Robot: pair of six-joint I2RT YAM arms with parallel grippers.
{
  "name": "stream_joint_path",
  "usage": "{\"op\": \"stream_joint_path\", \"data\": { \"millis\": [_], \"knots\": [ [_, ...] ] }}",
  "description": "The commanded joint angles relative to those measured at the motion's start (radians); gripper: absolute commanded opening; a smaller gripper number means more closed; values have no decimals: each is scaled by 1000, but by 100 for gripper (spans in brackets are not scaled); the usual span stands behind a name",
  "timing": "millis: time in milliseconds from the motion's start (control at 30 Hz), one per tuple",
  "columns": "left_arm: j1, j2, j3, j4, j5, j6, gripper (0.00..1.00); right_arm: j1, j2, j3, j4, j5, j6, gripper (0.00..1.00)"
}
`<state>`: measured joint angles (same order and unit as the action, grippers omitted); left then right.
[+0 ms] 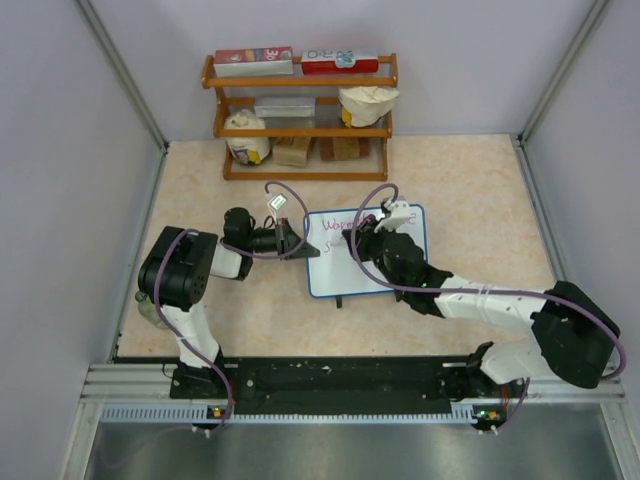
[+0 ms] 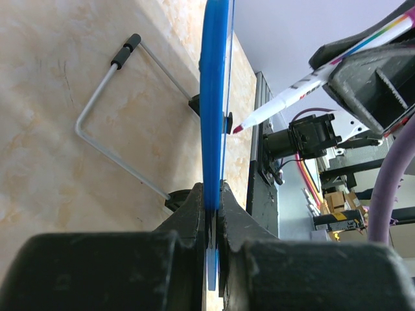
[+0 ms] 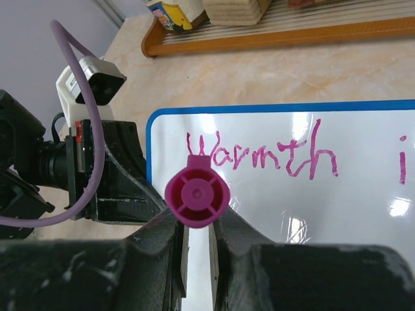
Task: Write a sentence on the whiteboard
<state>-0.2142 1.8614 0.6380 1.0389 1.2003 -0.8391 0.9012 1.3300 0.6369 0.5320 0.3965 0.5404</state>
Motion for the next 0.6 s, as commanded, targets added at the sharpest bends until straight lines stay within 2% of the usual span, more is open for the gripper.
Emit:
{"op": "stream_joint_path", "data": {
  "millis": [0, 567],
  "knots": [
    [1, 5, 9, 21, -8, -11, 0, -24, -51, 3, 40, -7, 9, 0],
    [1, 4, 8, 24, -5, -12, 0, -41, -2, 40, 22, -1, 9, 0]
  ]
}}
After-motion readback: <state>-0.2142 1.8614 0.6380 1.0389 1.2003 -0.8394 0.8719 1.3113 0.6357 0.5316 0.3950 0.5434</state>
